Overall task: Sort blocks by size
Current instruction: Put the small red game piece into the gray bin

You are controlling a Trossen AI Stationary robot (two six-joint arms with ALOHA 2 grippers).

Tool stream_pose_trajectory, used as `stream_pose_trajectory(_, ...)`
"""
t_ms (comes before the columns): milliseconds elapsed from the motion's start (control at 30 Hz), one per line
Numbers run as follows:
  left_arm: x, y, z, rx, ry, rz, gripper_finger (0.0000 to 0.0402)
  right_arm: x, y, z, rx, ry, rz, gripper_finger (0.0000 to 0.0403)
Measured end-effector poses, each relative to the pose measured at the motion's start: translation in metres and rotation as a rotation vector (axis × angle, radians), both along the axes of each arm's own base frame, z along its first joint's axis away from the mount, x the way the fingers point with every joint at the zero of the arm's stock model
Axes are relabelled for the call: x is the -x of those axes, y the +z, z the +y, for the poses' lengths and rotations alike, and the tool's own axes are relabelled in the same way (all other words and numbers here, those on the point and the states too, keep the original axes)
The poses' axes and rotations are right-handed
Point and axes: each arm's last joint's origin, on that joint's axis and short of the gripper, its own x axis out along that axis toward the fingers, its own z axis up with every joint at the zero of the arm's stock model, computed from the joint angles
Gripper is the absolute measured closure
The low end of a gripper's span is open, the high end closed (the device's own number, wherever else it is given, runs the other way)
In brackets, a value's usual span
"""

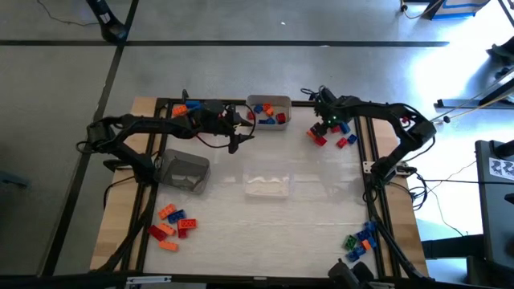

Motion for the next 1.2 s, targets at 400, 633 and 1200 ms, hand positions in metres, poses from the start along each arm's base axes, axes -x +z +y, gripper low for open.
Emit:
stream_pose_trajectory(400, 0.0, 0.0, 0.0, -0.011, -0.003, -0.001, 0.0179, -0.002, -0.005, -0.003, 0.013, 0.021, 0.019, 0.0263)
stream_pose_trajectory(633, 0.0, 0.0, 0.0, -0.009, -0.003, 0.003, 0.0179, -0.004, 0.009, -0.005, 0.041, 0.043, 0.005, 0.027)
stream_pose_trajectory(1200, 0.001, 0.005, 0.003, -0.008, 0.021, -0.042, 0.0179, -0.055, 0.079, -0.002, 0.271, 0.255, -0.505, 0.0257)
